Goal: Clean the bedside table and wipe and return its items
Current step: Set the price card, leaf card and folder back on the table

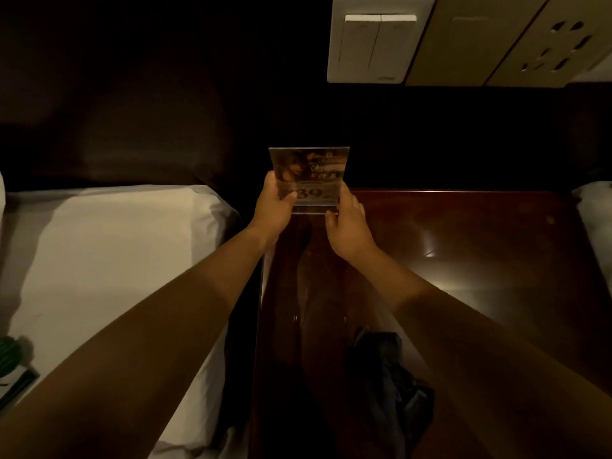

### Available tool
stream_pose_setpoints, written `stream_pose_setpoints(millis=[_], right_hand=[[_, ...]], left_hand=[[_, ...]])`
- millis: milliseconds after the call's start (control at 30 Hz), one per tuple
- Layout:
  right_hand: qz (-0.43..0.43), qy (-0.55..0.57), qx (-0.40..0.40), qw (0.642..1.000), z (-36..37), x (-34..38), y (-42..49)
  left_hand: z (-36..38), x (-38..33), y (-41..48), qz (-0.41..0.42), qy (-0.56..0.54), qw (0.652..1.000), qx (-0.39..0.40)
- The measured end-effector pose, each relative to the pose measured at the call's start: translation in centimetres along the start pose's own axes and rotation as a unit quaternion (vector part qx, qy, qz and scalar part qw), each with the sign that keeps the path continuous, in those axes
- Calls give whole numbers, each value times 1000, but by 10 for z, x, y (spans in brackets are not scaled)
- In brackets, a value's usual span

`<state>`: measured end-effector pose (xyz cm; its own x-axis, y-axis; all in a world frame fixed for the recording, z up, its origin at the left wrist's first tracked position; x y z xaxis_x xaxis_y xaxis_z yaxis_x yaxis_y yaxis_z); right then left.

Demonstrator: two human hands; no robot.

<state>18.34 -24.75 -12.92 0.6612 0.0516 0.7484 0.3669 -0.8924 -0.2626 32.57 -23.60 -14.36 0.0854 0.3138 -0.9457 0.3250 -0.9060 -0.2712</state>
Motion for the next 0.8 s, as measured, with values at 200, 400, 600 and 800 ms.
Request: stream_pose_setpoints(millis=[200,400,600,800], right_hand=[[27,-57,-33,997,-3,1,-22],[13,-260,-53,964,29,29,-66],[-138,-323,83,932,121,102,-99],[-206,-302,253,896,236,170,-143]], left_hand=[[-26,-2,-24,22,75,995,-63],[-77,8,-91,5,197,977,-80],[-166,40,-178,-47,308,941,-136],[-296,73,-272,-134,319,896,-279]])
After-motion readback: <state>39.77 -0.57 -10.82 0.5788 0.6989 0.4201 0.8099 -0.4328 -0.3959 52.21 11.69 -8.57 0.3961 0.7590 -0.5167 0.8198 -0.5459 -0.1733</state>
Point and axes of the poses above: each hand's wrist, its own y-axis towards the middle knuckle, its own z-axis out of the palm, x = y × z, the point moved 6 cm from there along y, towards the middle knuckle, and after that the axes turned 3 degrees about x, right-handed, at the moved point
